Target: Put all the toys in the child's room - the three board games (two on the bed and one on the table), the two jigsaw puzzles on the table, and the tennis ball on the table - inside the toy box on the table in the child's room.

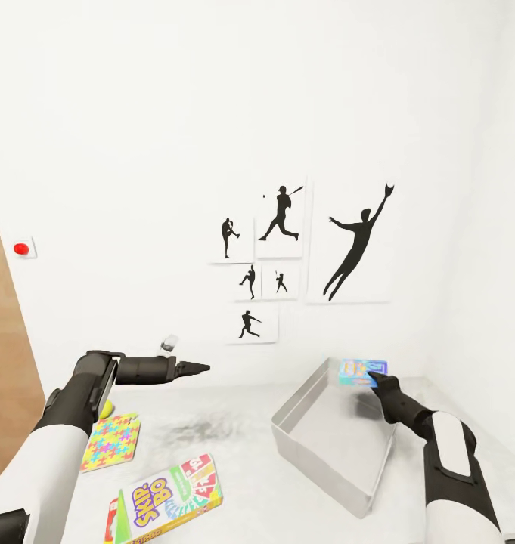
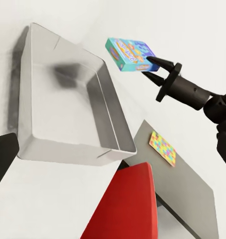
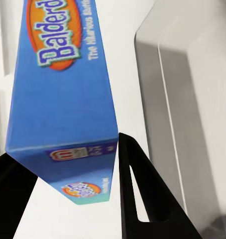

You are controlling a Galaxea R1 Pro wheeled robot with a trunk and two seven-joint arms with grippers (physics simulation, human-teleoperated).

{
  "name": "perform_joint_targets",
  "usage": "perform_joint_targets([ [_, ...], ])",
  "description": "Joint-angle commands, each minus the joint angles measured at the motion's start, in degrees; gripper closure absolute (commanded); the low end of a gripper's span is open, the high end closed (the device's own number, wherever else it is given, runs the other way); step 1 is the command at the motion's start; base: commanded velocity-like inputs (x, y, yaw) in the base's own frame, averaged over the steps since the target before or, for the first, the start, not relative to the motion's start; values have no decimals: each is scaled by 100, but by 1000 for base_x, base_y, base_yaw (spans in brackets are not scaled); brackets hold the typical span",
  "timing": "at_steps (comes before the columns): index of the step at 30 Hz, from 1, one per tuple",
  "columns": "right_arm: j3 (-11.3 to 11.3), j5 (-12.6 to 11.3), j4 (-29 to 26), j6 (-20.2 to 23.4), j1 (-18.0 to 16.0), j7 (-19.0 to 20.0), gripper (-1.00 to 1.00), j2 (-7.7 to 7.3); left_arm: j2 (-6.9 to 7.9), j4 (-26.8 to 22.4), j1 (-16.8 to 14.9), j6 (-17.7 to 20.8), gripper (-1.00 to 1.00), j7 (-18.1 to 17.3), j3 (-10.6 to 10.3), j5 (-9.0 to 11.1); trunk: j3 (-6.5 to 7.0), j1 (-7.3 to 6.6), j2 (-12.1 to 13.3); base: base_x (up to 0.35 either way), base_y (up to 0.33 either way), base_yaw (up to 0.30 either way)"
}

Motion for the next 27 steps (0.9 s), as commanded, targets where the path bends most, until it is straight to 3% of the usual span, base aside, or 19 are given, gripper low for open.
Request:
perform_joint_targets([
  [1,-18,-85,-10,-7,12,-52,100,7,-6,-4,-4,60,-100,-50,14,-60,-2,2,-4,0,0,0],
  [8,126,-99,8,-20,27,-81,100,14,-9,-4,-3,60,-100,-43,11,-63,-2,2,-4,0,0,0],
  [12,617,-98,12,-72,-22,-170,100,20,-9,-4,-4,60,-100,-42,11,-62,-2,2,-4,0,0,0],
  [15,773,-110,23,-134,-56,-387,100,46,-9,-4,-4,59,-100,-42,11,-61,-2,2,-4,0,0,0],
  [21,839,-151,126,-727,-254,-891,100,149,-9,-4,-4,60,-100,-42,11,-60,-2,2,-4,0,0,0],
  [27,843,-607,228,-1056,-351,-1497,100,175,-9,-4,-3,60,-100,-39,11,-66,-2,2,-4,0,0,0],
])
